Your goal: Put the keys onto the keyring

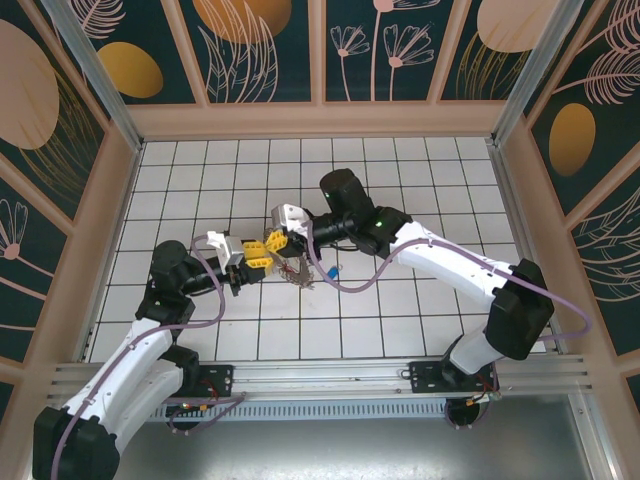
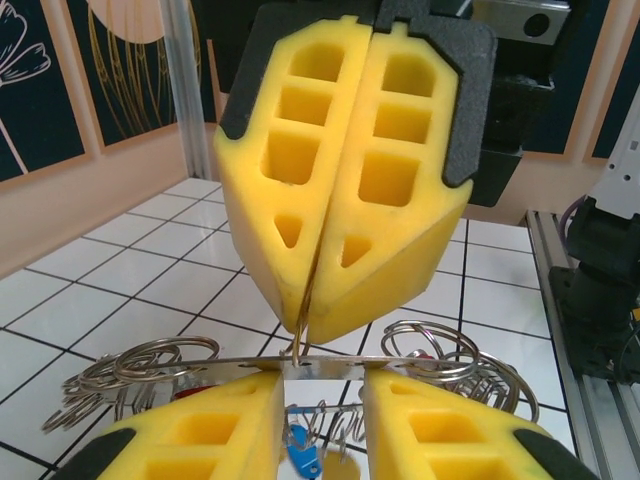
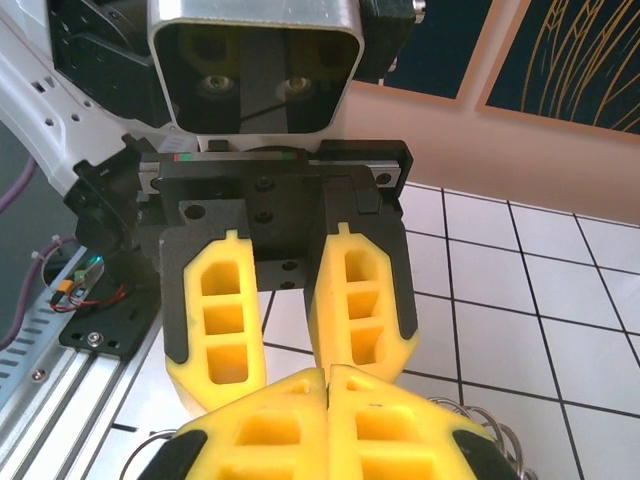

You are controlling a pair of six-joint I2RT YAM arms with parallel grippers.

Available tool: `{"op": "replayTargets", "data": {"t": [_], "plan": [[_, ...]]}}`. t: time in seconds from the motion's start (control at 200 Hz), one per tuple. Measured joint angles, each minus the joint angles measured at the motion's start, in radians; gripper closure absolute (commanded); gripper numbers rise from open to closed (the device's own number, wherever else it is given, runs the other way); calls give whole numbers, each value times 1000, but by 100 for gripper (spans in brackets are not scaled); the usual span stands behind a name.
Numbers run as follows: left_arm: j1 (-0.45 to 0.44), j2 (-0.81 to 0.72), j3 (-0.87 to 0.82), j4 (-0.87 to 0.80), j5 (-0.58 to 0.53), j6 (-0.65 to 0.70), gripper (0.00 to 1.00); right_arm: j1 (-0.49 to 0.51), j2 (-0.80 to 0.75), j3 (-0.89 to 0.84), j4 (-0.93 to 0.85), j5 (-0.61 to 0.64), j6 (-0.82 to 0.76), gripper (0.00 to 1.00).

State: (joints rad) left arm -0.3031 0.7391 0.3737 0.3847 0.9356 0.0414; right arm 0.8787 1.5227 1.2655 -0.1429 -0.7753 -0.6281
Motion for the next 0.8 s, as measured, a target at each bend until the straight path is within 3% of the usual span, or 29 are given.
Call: {"op": "replayTargets", "data": {"t": [0.24, 0.536, 0.801], "plan": [[0, -39, 2, -83, -2, 64, 77, 7, 1, 5, -82, 47, -66, 100], [-4, -74, 73, -253, -2, 244, 74, -3, 1, -5, -178, 72, -103, 100], [-4, -28, 72, -254, 5, 266, 71, -8, 1, -5, -224, 76, -126, 100]]}}
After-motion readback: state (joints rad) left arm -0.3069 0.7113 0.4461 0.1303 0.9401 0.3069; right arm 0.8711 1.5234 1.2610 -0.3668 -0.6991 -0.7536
